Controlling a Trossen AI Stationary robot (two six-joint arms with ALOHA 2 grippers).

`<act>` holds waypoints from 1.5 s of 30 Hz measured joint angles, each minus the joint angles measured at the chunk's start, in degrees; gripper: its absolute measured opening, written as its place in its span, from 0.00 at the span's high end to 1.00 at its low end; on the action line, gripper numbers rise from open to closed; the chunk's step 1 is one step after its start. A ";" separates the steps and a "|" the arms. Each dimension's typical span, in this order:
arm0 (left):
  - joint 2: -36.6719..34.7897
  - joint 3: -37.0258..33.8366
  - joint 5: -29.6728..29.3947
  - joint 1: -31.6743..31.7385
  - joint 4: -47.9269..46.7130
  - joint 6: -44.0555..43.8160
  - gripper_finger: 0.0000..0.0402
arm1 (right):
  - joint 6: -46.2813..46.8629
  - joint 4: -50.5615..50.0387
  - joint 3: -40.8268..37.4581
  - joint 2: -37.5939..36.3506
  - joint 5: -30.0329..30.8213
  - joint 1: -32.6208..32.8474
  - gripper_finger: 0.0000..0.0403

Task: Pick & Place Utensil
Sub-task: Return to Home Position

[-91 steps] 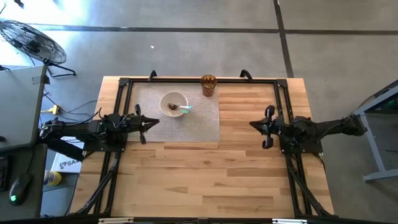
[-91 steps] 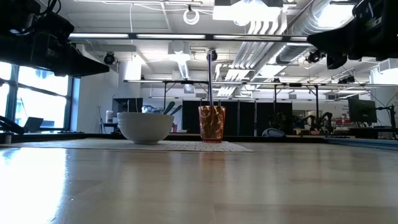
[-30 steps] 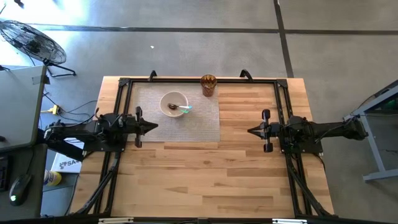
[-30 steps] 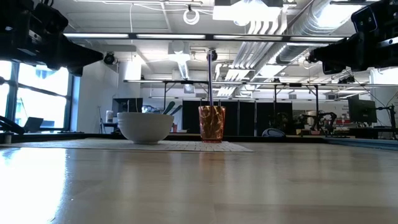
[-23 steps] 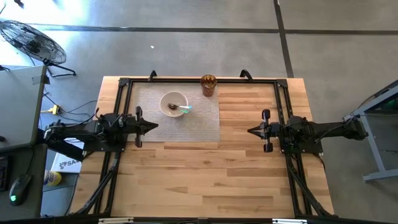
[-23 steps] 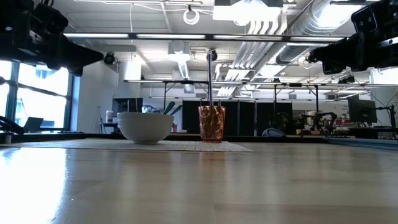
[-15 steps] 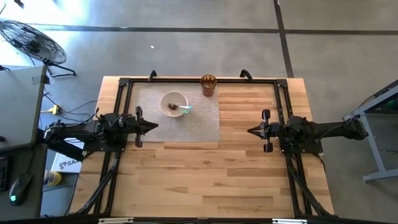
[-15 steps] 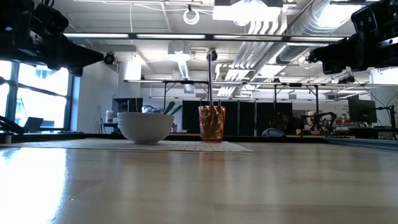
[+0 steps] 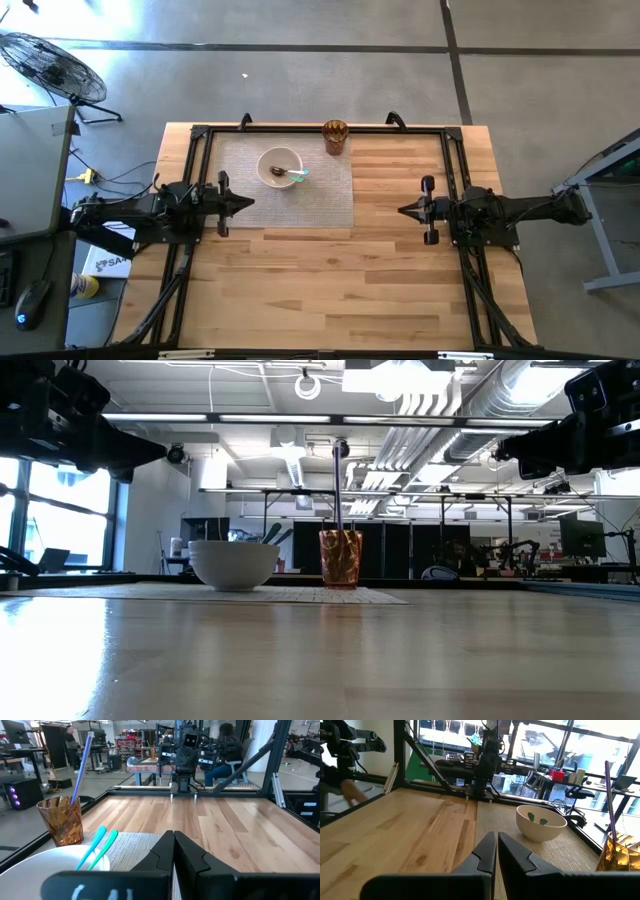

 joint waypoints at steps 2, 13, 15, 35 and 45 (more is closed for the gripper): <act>0.00 0.02 -0.02 0.00 0.00 -0.01 1.00 | 0.00 0.00 0.00 0.02 0.00 0.00 0.97; 0.00 0.02 -0.04 0.00 -0.04 -0.02 1.00 | -0.01 -0.01 0.00 0.00 0.00 0.01 0.97; 0.00 0.02 -0.04 0.00 -0.05 -0.02 1.00 | -0.01 0.00 0.00 0.00 0.00 0.01 0.97; 0.00 0.04 0.20 -1.11 0.02 -0.04 1.00 | 0.00 0.00 0.00 0.00 0.00 -0.01 0.97; 0.00 0.04 0.22 -1.11 0.02 -0.03 1.00 | 0.00 0.00 0.00 0.00 0.00 -0.01 0.97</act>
